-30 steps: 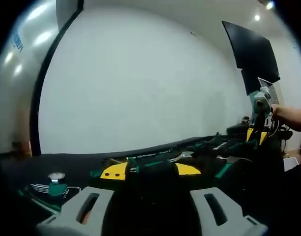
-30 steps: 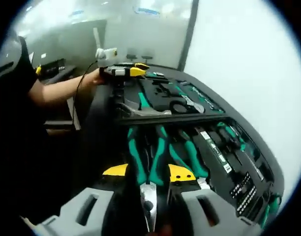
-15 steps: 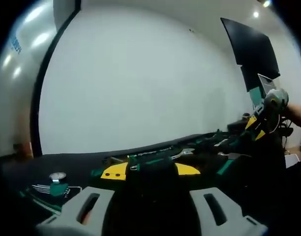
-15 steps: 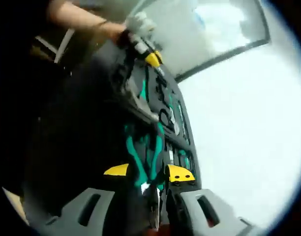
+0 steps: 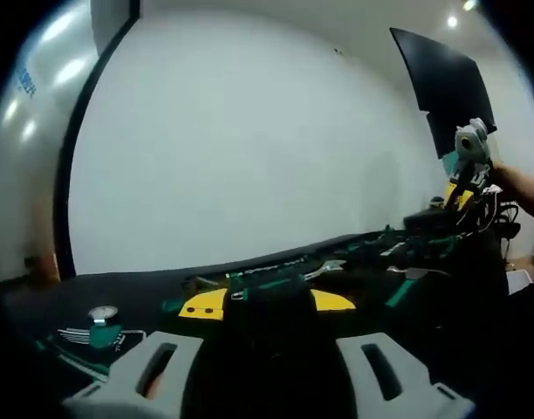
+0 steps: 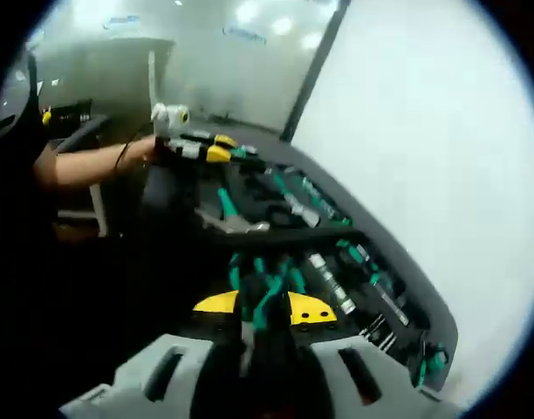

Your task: Pick up the tools and put them into their designated positions in the toolbox.

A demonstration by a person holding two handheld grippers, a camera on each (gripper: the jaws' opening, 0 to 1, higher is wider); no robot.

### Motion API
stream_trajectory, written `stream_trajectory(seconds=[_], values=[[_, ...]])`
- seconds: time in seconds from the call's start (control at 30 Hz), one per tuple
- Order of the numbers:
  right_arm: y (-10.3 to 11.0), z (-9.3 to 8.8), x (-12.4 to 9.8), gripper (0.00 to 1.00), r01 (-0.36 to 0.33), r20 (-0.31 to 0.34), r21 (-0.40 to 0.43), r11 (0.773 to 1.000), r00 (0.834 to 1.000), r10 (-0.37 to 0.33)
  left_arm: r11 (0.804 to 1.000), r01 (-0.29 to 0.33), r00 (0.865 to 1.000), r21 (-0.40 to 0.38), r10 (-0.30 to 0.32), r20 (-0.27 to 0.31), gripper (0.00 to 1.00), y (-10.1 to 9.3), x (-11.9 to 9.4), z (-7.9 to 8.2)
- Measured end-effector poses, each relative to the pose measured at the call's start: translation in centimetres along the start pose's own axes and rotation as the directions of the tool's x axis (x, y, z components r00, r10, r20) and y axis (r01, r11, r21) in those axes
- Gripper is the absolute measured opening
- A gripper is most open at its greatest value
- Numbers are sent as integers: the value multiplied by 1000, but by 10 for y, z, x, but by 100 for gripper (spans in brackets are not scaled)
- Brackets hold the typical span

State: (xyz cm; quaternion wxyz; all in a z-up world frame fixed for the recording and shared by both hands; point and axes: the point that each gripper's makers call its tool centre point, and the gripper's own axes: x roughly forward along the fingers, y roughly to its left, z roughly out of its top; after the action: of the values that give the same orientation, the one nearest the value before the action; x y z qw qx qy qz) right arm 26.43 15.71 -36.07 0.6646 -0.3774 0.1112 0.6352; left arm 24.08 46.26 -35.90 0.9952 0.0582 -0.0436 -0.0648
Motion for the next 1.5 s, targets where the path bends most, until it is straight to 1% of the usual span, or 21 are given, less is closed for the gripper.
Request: stream_trajectory(seconds=[0.03,0.1,0.17,0.23,0.33,0.43,0.5,0.6,0.63,0.67,0.77,0.8,1.03,1.07,1.2,1.27,1.3,1.33,1.43,1.47,1.5], values=[[8,-1,4,17,14,-21,-18,1000,1000,-14,1000,-1,1000,-2,1,1,36,2,0,0],[-3,-14,15,16,163,-108,-172,971,977,-183,1000,-1,1000,-2,1,2,36,4,0,-1],[-21,-33,21,15,235,-212,-366,901,921,-326,1000,2,1000,-2,-2,0,36,7,1,-2],[-16,-33,34,12,210,-193,-337,918,939,-286,1000,4,1000,0,-4,-2,36,7,2,-3],[-23,-39,36,12,210,-261,-281,936,922,-285,1000,4,1000,-2,-4,1,36,8,3,-3],[-24,-34,40,12,166,-276,-551,818,889,-366,1000,2,1000,-3,-2,3,36,8,3,-3],[-22,-33,41,13,151,-260,-654,742,876,-407,1000,0,1000,-1,0,3,36,8,4,-3],[-24,-35,43,15,172,-264,-652,739,861,-434,1000,2,1000,0,-2,2,35,5,4,-3],[-27,-31,40,18,200,-229,-692,694,850,-474,1000,2,1000,0,-2,2,35,5,4,-3],[-27,-30,40,19,197,-207,-719,666,854,-476,1000,2,1000,0,-2,2,35,7,4,-3],[-27,-38,40,15,231,-236,-622,748,856,-460,1000,4,1000,0,-4,5,35,8,4,-3],[-29,-35,38,16,249,-232,-600,760,855,-463,1000,5,1000,-1,-5,6,35,5,4,-2],[-31,-33,33,19,290,-180,-606,741,857,-483,1000,8,1000,1,-8,5,35,-1,4,-1],[-33,-32,33,20,307,-170,-573,760,862,-477,1000,8,1000,-1,-8,6,35,1,4,-1],[-38,-28,26,15,346,-140,-520,781,868,-477,1000,6,1000,0,-6,7,35,3,3,-1],[-44,-22,21,9,378,-99,-550,745,856,-507,1000,7,1000,1,-7,5,35,2,3,-1],[-44,-26,20,8,337,-134,-608,719,849,-511,1000,7,1000,2,-7,5,35,2,3,-2],[-42,-27,21,9,319,-147,-620,716,850,-506,1000,6,1000,3,-6,4,35,2,4,-2],[-22,-17,30,14,289,-114,-516,807,910,-399,1000,8,1000,2,-8,5,35,3,3,-2],[-23,-15,32,14,297,-107,-514,805,909,-404,1000,8,1000,3,-8,6,35,0,3,-1],[-26,-16,34,15,278,-128,-576,769,898,-421,1000,8,1000,3,-8,6,35,-2,3,0]])
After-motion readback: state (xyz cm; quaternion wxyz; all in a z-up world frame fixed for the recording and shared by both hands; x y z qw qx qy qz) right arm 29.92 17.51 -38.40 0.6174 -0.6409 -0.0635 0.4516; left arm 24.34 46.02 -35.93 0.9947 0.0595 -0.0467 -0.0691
